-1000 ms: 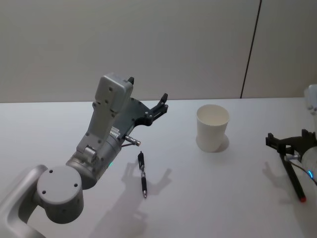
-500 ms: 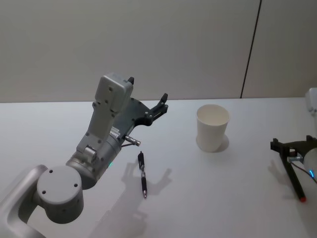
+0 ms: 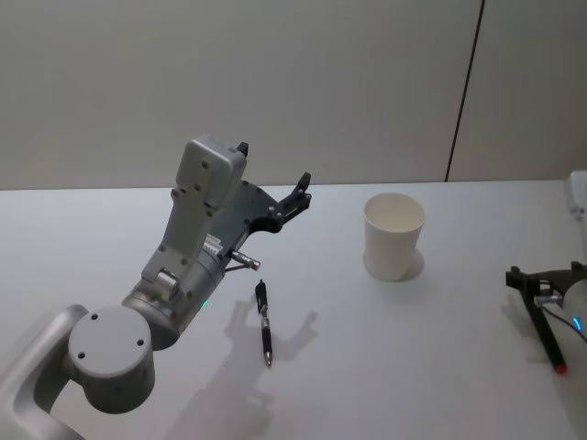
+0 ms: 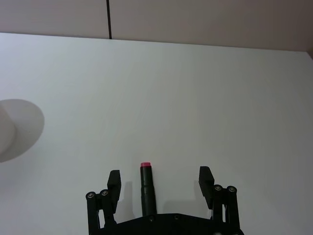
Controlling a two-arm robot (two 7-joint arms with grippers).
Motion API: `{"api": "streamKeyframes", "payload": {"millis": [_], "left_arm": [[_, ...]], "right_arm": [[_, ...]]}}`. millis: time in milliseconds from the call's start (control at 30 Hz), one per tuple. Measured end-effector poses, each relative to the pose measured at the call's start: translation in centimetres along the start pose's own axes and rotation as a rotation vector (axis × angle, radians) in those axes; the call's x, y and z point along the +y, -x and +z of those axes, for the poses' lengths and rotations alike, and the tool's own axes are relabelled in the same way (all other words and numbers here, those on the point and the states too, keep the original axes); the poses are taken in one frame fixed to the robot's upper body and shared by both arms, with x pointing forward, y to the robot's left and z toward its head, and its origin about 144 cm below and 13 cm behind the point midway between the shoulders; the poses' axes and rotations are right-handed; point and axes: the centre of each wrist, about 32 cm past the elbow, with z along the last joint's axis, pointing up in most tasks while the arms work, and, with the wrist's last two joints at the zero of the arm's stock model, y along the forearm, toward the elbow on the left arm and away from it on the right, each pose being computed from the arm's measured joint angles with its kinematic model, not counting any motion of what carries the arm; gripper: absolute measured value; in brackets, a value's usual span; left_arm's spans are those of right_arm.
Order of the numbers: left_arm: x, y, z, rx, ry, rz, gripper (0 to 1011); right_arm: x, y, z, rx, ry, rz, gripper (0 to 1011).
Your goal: Place the pen into the pen holder.
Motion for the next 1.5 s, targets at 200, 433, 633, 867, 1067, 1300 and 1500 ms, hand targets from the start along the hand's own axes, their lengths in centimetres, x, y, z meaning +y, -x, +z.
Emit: {"api": "streamKeyframes", "payload": {"millis": [200,433,633,867,1067,1300,1500], "left_arm": [[0.0,0.0,0.0,0.0,0.0,0.0,1004],[0.0,0.0,0.0,0.0,0.0,0.0,1004],[0.0,0.0,0.0,0.0,0.0,0.0,1004],[0.0,0.0,0.0,0.0,0.0,0.0,1004],[0.0,0.0,0.0,0.0,0.0,0.0,1004],[0.0,0.0,0.0,0.0,0.0,0.0,1004],[0.0,0.0,0.0,0.0,0.0,0.0,1004]], "right_arm": [[0.7,0.0,-0.3,0.005,0.023,0.002,1002],[1.3,0.1,-0.5,0.007,0.044,0.006,1002],[1.9,0.2,-0.8,0.008,0.06,0.009,1001],[2.5,0.4,-1.0,0.011,0.071,0.011,1002],[2.9,0.6,-1.2,0.016,0.08,0.015,1002],[3.4,0.8,-1.3,0.022,0.087,0.019,940],[3.6,0.9,-1.4,0.03,0.091,0.021,778]]}}
